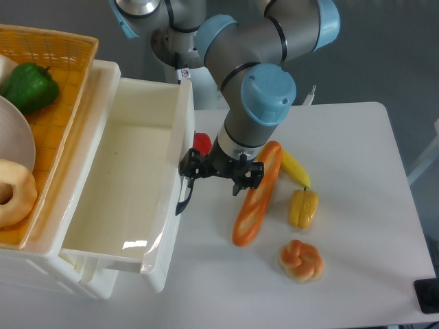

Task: Slide the top white drawer open
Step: 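Hold the handle at the drawer's fully extended position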

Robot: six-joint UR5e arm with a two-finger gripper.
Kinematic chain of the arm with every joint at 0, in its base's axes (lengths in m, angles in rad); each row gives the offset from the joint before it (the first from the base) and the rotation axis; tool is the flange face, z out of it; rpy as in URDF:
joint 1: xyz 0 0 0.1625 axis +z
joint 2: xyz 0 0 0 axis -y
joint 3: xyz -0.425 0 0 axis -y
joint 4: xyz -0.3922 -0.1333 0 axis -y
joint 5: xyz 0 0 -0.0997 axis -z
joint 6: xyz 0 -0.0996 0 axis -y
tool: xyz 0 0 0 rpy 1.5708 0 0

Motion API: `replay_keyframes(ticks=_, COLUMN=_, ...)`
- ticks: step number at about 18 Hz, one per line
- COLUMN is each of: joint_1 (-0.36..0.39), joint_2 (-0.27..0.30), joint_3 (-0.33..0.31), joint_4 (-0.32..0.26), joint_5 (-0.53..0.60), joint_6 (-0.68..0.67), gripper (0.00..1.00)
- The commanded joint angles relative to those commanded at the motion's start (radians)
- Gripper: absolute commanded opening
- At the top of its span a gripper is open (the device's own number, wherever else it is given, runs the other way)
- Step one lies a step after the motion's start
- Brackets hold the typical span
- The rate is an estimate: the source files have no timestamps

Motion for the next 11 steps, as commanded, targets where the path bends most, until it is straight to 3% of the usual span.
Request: replay_keyframes(ticks=11, joint_1=0.009, joint_2=0.000, joint_3=-0.008, joint_4=-0.012, joint_5=-0.012, joint_6=0.000, gripper=1.00)
